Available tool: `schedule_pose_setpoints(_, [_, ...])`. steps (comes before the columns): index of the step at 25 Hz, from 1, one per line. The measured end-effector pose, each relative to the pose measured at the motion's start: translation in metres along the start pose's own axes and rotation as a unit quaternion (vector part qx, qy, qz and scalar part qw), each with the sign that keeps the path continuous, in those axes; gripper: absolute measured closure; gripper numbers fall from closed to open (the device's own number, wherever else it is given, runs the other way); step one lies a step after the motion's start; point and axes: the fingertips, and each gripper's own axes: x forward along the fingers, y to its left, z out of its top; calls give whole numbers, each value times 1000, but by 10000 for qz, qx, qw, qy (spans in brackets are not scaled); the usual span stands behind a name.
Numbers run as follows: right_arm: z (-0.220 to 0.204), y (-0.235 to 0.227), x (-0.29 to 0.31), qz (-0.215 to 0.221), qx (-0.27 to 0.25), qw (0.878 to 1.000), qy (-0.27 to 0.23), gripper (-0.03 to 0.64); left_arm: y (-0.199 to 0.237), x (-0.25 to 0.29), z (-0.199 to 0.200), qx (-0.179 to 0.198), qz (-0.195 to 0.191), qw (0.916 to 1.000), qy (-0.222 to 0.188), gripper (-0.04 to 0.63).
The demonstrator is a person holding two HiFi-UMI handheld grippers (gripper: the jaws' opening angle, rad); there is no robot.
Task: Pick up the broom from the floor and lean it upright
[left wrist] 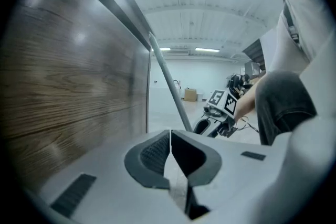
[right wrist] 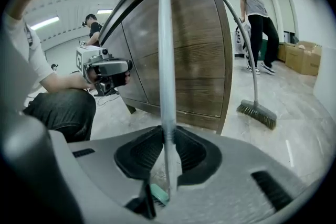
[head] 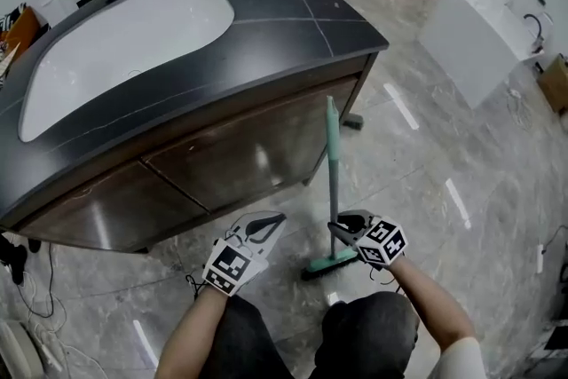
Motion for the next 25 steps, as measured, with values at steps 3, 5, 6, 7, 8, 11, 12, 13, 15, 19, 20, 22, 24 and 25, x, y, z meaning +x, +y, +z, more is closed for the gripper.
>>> schedule_pose_setpoints(3, [8,-1,10,-38,37,10000,34,537,-1,2,-9,164,19,9997,160,586])
schedule_pose_setpoints(5, [12,-2,16,-64,79,9999,65,537,-1,4,-13,217,28,9995,212,585])
schedule_pose_setpoints(6, [13,-3,20,-79,109,9999,81,536,0,5,-14,239,37,9994,241,585])
schedule_pose_setpoints(7, [14,-4,23,-96,148,9998,91,535,1,5,-16,259,46,9993,269,586])
schedule_pose_setpoints(8, [15,-7,25,-115,192,9997,91,534,2,6,-16,272,51,9992,285,586])
schedule_pose_setpoints(11, [20,-14,31,-188,333,9993,44,530,5,4,-11,275,60,9992,278,586])
schedule_pose_setpoints(12, [21,-17,32,-214,402,9990,9,527,6,3,-11,278,66,9992,285,586])
schedule_pose_setpoints(13, [22,-20,32,-232,484,9986,-34,523,6,2,-12,283,77,9991,302,586])
schedule_pose_setpoints(15, [25,-24,32,-233,639,9976,-129,518,9,-1,-15,269,112,9990,338,586])
schedule_pose_setpoints(19, [28,-26,33,-241,680,9972,-210,494,12,-4,-14,177,175,9993,295,586])
schedule_pose_setpoints(20, [30,-27,33,-244,674,9972,-232,487,11,-3,-14,184,166,9992,299,586])
schedule_pose_setpoints(22, [35,-29,31,-260,659,9970,-298,474,8,1,-16,216,128,9991,328,586])
schedule_pose_setpoints(24, [41,-31,29,-281,614,9971,-345,465,4,5,-17,253,65,9990,376,585])
schedule_pose_setpoints(25, [43,-30,27,-284,585,9973,-354,463,1,7,-20,291,17,9987,426,586])
